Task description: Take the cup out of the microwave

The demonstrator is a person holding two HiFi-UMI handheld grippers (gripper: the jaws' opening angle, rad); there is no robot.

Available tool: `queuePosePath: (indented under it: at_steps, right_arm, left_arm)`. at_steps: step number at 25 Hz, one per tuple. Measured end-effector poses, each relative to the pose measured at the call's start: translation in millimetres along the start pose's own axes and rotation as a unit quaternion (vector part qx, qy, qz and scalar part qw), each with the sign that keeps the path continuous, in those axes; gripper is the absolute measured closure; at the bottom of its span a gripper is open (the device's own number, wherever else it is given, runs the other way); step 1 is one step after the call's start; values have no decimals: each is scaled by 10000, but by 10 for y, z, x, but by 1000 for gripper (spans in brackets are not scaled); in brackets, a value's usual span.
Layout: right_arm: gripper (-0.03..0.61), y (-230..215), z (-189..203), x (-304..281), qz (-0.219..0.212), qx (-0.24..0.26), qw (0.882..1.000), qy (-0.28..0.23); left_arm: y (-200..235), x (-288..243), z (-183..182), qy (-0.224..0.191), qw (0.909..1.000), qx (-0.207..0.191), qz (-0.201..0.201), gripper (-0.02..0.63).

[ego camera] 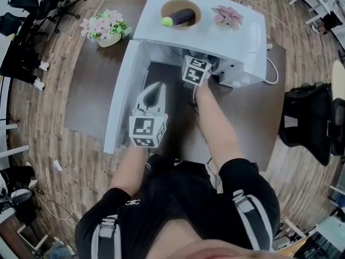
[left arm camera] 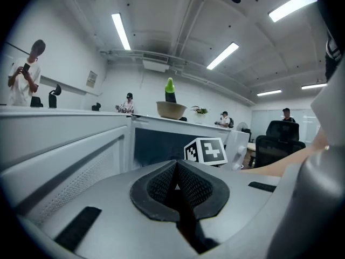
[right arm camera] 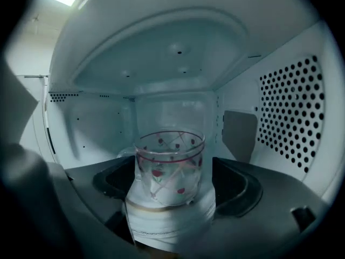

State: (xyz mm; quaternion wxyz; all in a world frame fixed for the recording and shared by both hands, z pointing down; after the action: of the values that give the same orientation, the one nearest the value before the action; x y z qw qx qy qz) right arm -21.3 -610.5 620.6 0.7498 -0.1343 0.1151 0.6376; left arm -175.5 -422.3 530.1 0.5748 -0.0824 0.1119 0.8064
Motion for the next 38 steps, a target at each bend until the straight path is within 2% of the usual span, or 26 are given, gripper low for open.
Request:
queuePosePath:
  at_steps: [7,13,20,23,29,38]
  right_arm:
    - [156,37,-1,-154,-206,42,9992,352]
    - [163,68,32,-132,-270,230,9990,284]
    - [167,213,87,253,-586,310,9978,-1]
    - [173,257,130,497,-614,431,9972,-15]
    - [179,301,226,821,-733,333,9968,36]
    - [181,304,-25,1361,-892,337,9939,-553]
  left_arm:
    - [17,10,14,18,10000,-22,47,621]
    - [-3,52,21,14,10000,-46,80,621]
    - [-53,156,-26,-49,10000,-58,57,621]
    - [-82,221,-45,-73,10000,-25,27,621]
    - [-181,368,-88,-90,9999,70,3,621]
    - [-299,539,-149,-240,9997,4,-51,621]
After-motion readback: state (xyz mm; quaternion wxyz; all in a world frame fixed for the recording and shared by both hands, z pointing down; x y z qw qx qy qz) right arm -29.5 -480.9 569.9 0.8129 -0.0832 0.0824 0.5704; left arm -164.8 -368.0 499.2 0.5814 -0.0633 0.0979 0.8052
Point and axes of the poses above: the fingertips, and each gripper's own axes: x backward along the fingers, y to its left, z out of its underside, the point moved 3 cm from there along x, backward along the fingers, and after that the axes turned 8 degrees about -z, right-handed, at the moved point
